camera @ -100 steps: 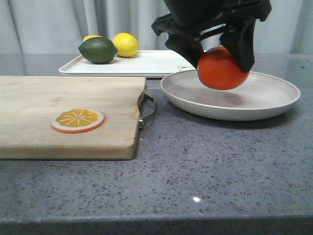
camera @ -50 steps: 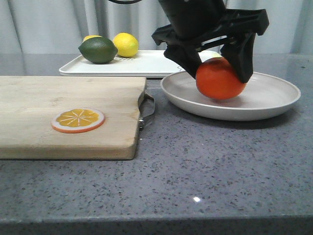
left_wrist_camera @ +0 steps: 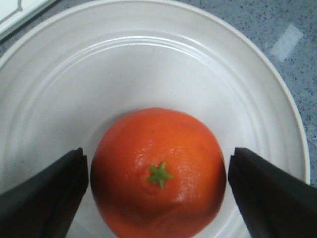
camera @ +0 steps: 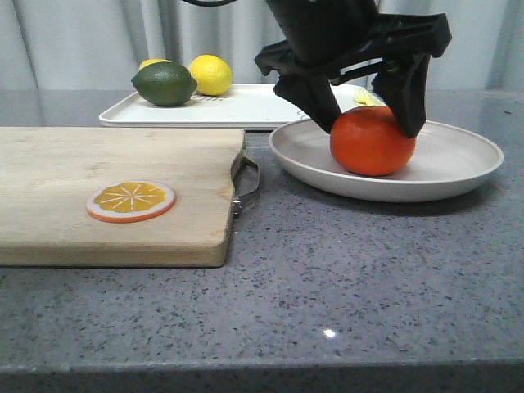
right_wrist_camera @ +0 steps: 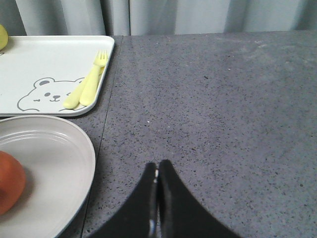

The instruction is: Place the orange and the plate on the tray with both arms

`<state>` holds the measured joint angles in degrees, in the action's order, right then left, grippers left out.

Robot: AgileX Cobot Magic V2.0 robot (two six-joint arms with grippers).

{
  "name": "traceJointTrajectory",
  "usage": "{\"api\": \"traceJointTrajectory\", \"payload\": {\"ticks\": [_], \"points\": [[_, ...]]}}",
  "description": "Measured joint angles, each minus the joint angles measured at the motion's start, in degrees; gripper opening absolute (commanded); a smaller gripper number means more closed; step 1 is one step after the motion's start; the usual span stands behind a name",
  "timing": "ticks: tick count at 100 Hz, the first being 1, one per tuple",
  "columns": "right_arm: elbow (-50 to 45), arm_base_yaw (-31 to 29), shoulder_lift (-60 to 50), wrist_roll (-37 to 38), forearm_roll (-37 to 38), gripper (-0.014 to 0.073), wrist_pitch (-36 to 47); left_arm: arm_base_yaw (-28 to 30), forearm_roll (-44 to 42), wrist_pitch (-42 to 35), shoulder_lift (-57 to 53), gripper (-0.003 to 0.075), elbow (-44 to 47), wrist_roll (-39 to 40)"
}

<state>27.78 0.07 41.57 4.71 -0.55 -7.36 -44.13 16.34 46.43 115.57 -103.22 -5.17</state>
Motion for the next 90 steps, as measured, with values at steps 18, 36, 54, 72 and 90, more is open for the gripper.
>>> {"api": "traceJointTrajectory", "payload": {"ticks": [18,36,54,72,90], "points": [[0.0,0.0,0.0,0.0,0.0,-0.0059,0.0,0.0,0.0,0.05,-1.55,0.0542,-1.33,0.0],[0.0,0.0,0.0,0.0,0.0,-0.0059,0.0,1.0,0.09,0.17,-5.86,0.0447,-2.34,0.0],[0.0,0.0,0.0,0.0,0.0,-0.0059,0.0,3.3,-0.12,1.31,-10.0,0.0304,-1.49,0.0],[0.0,0.0,0.0,0.0,0.0,-0.0059,-1.13,5.32,-0.25,1.63,-14.51,0.0154,2.71,0.0],[0.0,0.0,0.0,0.0,0.0,-0.0059,-1.75,6.58,-0.47,1.72,-20.53,-0.0018,9.22,0.0]]}}
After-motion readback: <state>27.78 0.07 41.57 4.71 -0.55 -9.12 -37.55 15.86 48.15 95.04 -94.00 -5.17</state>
